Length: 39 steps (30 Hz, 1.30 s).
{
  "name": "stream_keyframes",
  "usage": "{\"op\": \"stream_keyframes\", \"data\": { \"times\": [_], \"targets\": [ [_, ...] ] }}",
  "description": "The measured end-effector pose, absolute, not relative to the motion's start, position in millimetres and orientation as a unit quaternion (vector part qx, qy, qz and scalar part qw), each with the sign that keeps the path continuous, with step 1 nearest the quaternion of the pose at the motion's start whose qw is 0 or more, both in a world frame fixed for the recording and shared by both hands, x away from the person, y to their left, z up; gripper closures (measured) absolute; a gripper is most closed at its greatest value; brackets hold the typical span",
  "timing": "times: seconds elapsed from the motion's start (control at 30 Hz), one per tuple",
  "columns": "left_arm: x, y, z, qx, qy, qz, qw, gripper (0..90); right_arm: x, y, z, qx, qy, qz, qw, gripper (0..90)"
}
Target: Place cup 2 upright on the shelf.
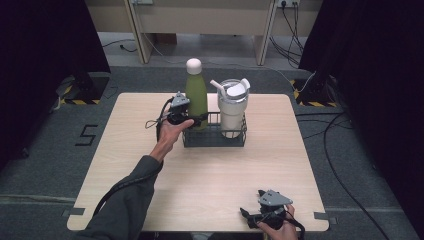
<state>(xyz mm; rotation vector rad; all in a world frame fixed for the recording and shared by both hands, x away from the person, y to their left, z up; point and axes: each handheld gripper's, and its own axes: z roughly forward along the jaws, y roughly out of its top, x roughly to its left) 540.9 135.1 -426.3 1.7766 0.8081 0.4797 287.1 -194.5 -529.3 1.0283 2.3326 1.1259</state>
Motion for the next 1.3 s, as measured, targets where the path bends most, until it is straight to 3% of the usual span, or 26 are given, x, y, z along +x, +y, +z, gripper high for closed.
{"op": "stream_keyframes", "data": {
  "times": [0.9, 1.3],
  "targets": [
    [542, 135, -453, 0.753, 0.341, 0.193, 0.529, 20.5, 287, -194, -529, 0.363, 0.824, 0.397, 0.176, 8.5],
    [536, 134, -457, 0.757, 0.319, 0.213, 0.529, 20.2, 287, -194, -529, 0.363, 0.824, 0.397, 0.176, 8.2]
  ]
}}
